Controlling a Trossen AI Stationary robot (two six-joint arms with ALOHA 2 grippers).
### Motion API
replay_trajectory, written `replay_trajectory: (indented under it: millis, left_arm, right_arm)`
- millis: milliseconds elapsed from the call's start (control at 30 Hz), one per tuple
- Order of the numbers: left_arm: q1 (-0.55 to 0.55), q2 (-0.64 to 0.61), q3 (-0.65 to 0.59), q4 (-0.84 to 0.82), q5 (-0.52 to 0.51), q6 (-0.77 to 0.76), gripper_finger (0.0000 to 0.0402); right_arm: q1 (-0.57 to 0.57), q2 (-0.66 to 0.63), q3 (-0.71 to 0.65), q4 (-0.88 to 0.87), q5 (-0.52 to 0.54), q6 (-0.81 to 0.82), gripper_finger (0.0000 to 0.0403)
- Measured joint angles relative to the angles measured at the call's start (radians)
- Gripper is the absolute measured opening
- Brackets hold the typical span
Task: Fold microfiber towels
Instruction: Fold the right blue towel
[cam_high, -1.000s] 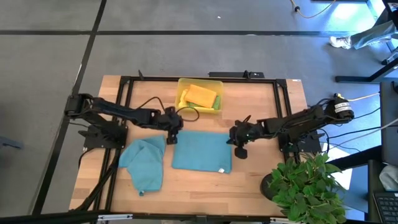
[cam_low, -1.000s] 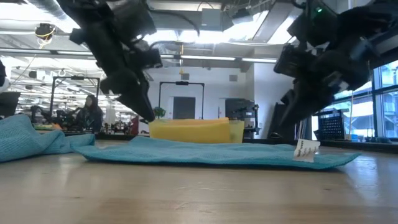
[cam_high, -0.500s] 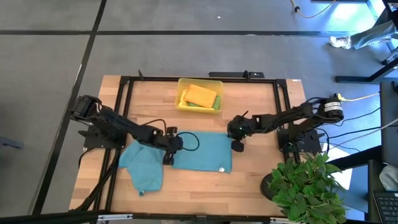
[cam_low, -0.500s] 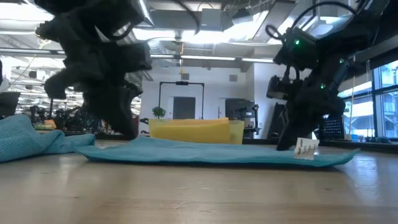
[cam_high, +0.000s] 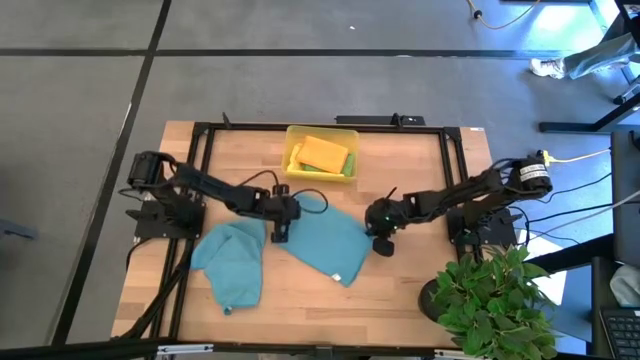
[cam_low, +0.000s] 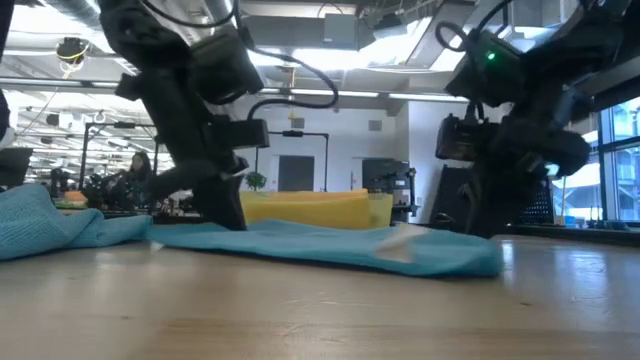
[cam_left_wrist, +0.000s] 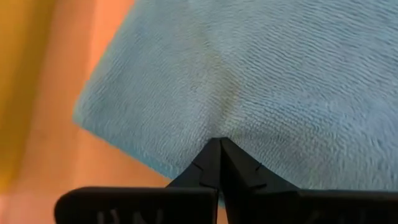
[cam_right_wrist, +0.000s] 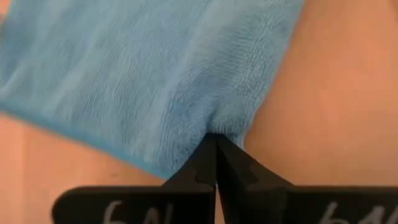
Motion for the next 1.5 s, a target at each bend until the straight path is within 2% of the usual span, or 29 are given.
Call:
replay_trajectory:
  millis: [200,300,500,633,767,833,1000,1100,1167,1333,1500]
  left_arm:
    - [0.101,0.001,-0.001,0.012,0.003,0.152,0.0004]
    - [0.137,0.004,-0.003,0.05,0.01,0.207,0.0008]
    - [0.155,0.007,0.038,0.106,0.007,0.333,0.0027]
    - [0.135,-0.006,0.115,0.023,0.002,0.358,0.0052]
    - [0.084,-0.016,0.186,-0.019,0.011,0.307,0.0072]
    - [0.043,-0.016,0.206,-0.013,0.05,0.281,0.0076]
    - [-0.094,-0.013,0.213,0.025,0.096,0.206,0.0078]
    - [-0.177,-0.008,0.213,0.039,0.095,0.173,0.0074]
    - [-0.223,0.0,0.213,0.075,0.094,0.154,0.0071]
    - [-0.294,0.061,0.213,0.239,0.089,0.149,0.0062]
    - [-0.315,0.189,0.232,0.433,0.122,0.147,0.0048]
  right_arm:
    - [0.1,0.0,0.0,-0.004,0.002,0.195,0.0003]
    - [0.155,0.002,-0.002,0.014,0.008,0.242,0.0003]
    - [0.234,0.008,-0.009,0.105,-0.123,0.255,0.0015]
    - [0.243,0.01,0.001,0.107,-0.168,0.252,0.0018]
    - [0.242,0.01,0.031,0.105,-0.17,0.223,0.0019]
    - [0.242,0.001,0.051,0.085,-0.171,0.195,0.0019]
    - [0.241,-0.048,0.1,-0.064,-0.162,0.169,0.002]
    - [0.241,-0.079,0.126,-0.192,-0.111,0.179,0.002]
    - [0.241,-0.086,0.138,-0.244,-0.041,0.175,0.002]
    - [0.187,-0.091,0.145,-0.163,0.112,0.025,0.002]
    - [0.044,-0.09,0.145,-0.055,0.124,-0.123,0.001]
